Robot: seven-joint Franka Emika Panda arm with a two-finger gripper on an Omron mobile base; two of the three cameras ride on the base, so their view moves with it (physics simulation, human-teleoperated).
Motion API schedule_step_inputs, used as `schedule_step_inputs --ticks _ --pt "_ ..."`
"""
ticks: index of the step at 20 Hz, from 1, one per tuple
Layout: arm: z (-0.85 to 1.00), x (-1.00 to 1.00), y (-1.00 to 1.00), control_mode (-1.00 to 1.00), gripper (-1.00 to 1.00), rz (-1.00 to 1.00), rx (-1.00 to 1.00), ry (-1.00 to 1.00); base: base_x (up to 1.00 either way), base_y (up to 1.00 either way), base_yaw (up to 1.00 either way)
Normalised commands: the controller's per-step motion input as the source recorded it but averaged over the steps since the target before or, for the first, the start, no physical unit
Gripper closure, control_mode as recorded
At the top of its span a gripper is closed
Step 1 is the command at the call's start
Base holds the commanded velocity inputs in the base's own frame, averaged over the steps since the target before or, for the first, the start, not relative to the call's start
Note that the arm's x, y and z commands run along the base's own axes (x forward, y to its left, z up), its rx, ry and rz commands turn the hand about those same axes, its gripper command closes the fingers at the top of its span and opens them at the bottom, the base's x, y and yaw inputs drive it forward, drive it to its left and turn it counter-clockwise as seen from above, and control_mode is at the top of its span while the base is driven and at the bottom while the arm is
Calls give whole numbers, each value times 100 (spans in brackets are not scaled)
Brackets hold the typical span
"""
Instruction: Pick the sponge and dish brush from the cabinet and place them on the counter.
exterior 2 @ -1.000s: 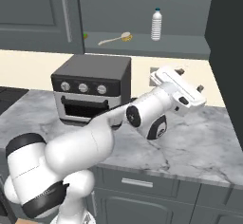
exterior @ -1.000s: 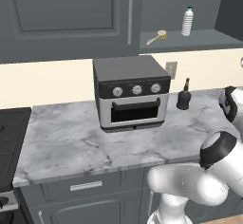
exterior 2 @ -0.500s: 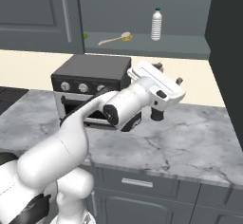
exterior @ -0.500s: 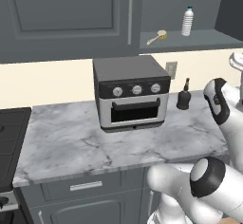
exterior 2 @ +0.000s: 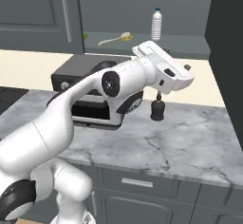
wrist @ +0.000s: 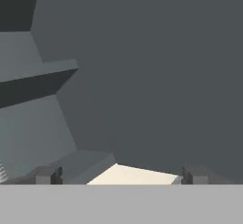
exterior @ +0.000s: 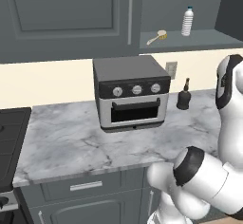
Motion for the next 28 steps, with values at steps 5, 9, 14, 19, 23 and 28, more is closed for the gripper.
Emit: schedule_step_inputs --ticks 5,9,14,19,23,28 --pt "18 -63 42 -100 -100 12 1 20 0 0 0" --pt "-4 -53 67 -100 -100 18 -2 12 0 0 0" --pt "-20 -49 82 -100 -100 19 -3 6 0 0 0" --pt "-29 -37 87 -100 -100 21 0 2 0 0 0" --pt "4 -8 86 -100 -100 17 0 0 0 0 0" --pt "20 -1 87 -100 -100 12 0 -3 0 0 0"
